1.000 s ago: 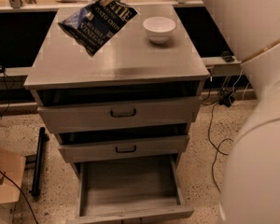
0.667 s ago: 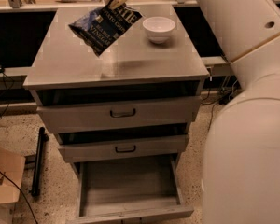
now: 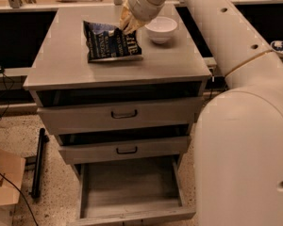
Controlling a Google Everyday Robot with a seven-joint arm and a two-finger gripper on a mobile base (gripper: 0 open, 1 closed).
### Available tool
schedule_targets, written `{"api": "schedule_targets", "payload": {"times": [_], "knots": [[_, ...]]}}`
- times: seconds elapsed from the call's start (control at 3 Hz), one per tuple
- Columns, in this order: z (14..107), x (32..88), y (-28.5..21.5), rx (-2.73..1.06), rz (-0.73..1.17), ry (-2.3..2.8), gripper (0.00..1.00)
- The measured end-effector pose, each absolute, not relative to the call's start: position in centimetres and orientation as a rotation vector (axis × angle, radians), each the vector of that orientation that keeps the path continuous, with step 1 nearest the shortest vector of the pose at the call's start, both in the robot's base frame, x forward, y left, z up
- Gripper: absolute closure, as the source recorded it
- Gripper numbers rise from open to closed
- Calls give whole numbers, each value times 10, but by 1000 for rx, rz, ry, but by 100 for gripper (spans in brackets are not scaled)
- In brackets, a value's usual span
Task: Pick blue chip bag from bottom drawer and place on counter
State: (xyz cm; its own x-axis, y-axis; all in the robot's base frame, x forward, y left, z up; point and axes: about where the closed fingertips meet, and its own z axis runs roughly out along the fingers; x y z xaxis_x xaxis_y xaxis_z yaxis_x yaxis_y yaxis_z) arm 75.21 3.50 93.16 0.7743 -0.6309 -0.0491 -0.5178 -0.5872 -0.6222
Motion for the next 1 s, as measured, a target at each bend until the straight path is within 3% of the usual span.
{"api": "schedule_targets", "payload": {"times": [0.33, 0.67, 1.0], "knots": [[923, 754, 35, -2336, -219, 857, 32], [922, 754, 35, -2336, -219, 857, 8], [922, 754, 35, -2336, -219, 857, 0]]}}
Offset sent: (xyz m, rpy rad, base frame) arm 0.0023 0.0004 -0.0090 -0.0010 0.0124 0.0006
